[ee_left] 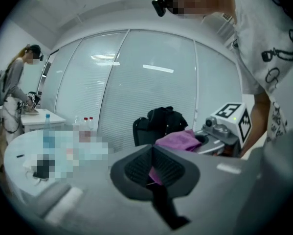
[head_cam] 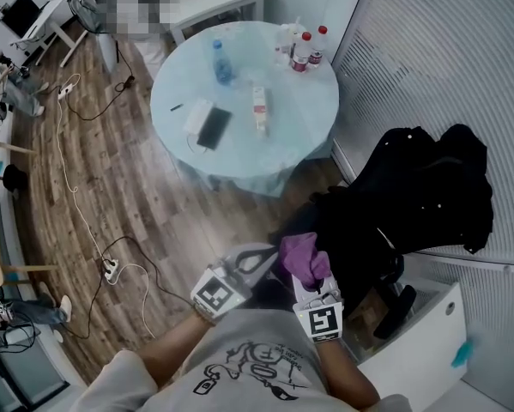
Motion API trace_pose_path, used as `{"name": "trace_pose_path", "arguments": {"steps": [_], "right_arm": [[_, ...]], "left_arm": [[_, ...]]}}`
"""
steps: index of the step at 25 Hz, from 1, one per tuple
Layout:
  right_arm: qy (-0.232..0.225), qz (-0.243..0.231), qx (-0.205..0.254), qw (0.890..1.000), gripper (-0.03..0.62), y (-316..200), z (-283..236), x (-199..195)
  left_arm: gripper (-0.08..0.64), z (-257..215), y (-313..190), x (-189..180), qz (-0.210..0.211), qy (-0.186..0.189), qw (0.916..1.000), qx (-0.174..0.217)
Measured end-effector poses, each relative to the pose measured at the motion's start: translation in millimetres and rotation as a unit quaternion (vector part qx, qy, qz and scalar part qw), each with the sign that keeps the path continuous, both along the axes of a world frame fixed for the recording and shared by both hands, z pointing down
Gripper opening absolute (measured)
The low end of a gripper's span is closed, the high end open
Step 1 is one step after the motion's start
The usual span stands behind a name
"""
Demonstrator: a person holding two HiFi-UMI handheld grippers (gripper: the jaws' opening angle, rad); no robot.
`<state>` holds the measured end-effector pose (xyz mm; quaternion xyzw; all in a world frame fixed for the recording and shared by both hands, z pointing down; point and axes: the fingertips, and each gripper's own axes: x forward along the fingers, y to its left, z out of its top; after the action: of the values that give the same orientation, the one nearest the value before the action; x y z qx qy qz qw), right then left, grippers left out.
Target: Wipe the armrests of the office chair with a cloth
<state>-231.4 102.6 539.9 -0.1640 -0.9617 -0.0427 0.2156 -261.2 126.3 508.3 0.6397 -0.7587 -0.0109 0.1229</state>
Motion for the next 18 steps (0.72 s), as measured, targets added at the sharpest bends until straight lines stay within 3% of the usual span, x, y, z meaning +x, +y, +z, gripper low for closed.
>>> {"name": "trace_pose_path", "arguments": {"steps": [13, 18], "right_arm": [[0.118, -0.037, -0.006, 0.992, 0.029, 22.7, 154.5, 0.5], [0.169, -0.063, 0.013, 0.983, 0.029, 32.8, 205.6, 8.8]], "left_arm": [[0.000, 127.9, 12.9, -2.2, -0.003, 0.097, 0.9910, -0.093], [0.000, 159.9, 13.7, -1.1, 0.003, 0.104, 0.9868, -0.124]]}}
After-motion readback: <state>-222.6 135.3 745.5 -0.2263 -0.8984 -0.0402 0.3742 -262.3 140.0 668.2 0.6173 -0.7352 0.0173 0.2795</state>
